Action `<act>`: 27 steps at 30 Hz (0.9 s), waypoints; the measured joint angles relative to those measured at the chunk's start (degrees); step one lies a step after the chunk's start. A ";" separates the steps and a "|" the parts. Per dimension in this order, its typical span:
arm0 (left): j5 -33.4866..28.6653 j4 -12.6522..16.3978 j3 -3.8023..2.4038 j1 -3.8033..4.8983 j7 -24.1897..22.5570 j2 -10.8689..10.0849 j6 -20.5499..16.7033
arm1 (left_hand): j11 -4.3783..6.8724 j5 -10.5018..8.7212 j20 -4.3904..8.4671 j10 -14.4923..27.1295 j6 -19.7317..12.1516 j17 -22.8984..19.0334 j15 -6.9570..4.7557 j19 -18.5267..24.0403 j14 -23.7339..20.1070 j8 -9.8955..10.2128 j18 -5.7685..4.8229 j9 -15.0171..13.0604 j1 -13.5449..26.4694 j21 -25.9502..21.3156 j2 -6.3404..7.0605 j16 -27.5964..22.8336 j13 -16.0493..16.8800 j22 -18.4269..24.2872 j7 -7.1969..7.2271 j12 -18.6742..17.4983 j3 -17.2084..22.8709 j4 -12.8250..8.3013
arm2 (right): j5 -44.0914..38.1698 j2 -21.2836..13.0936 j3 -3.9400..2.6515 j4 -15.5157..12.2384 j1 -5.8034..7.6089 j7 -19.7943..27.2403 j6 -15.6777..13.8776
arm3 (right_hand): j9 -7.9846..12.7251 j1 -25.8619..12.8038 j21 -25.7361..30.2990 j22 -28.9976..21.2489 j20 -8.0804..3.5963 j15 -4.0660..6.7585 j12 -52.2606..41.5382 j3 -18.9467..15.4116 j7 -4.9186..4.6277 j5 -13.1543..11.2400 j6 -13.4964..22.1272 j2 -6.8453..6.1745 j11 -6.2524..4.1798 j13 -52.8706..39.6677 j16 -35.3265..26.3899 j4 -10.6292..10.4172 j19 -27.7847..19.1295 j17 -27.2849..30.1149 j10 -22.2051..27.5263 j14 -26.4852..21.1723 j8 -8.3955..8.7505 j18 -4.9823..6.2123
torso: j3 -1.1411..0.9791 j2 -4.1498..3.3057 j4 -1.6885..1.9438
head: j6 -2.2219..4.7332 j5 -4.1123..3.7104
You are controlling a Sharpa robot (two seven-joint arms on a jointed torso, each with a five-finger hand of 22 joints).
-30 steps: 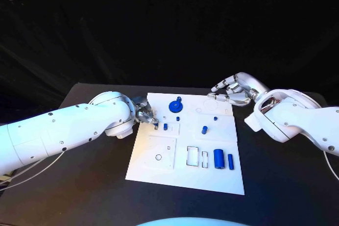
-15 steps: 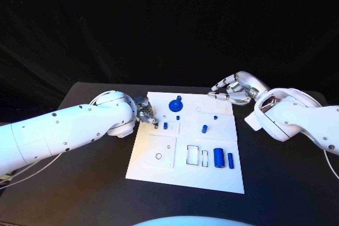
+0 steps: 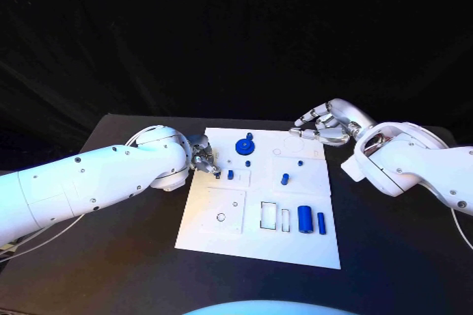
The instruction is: Assemble the parts on the task board
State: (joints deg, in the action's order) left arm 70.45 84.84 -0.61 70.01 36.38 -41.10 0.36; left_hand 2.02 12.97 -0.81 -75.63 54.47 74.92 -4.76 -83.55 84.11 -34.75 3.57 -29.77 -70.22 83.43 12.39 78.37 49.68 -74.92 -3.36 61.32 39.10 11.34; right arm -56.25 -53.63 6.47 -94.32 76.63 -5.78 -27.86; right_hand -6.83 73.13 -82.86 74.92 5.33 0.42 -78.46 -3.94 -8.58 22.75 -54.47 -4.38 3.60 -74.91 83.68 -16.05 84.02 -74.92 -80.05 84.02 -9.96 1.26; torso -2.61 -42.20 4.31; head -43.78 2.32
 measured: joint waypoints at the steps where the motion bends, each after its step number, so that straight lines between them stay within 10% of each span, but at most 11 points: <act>1: 0.07 0.00 0.00 0.01 0.00 0.02 0.13 | 0.01 0.16 0.00 -0.01 0.00 0.00 -0.09 0.00 -0.10 0.00 0.00 0.00 0.00 0.00 0.00 0.00 0.00 0.00 0.00 0.15 0.02 -0.02 | 0.00 0.00 0.00 0.00 0.00 0.00 0.01 | 0.00 0.00 0.00 0.00 0.00 0.00 0.00 0.00 0.00 0.00 0.00 0.00 0.00 0.00 0.00 0.00 0.00 0.00 0.00 0.00 0.00 0.00 | 0.00 0.00 0.00 | 0.00 -0.01; 27: 0.01 0.40 0.08 0.04 0.15 -0.13 2.01 | -0.01 0.67 0.00 0.01 0.01 -0.01 -0.19 0.00 -0.22 -0.48 0.00 -0.34 0.72 0.00 0.27 0.00 -0.01 0.01 0.01 0.15 0.78 -0.48 | 0.02 0.04 0.01 0.04 -0.04 0.01 0.09 | -0.01 0.00 0.00 -0.02 0.00 0.00 0.00 0.00 0.00 0.22 0.00 0.00 0.00 0.01 0.00 0.00 0.00 0.01 0.00 0.00 0.00 0.00 | 0.00 0.02 -0.01 | -0.19 0.14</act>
State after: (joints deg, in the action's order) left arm 70.46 85.24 -0.53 70.05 36.53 -41.23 2.37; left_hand 2.01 13.64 -0.82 -75.62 54.48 74.91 -4.95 -83.54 83.90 -35.23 3.57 -30.11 -69.50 83.42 12.66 78.36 49.67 -74.91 -3.35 61.47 39.89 10.86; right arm -56.23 -53.59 6.48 -94.28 76.59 -5.76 -27.76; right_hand -6.84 73.13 -82.86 74.91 5.33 0.42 -78.46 -3.94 -8.58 22.97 -54.47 -4.38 3.60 -74.90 83.68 -16.04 84.02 -74.91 -80.05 84.02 -9.95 1.26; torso -2.61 -42.19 4.30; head -43.97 2.47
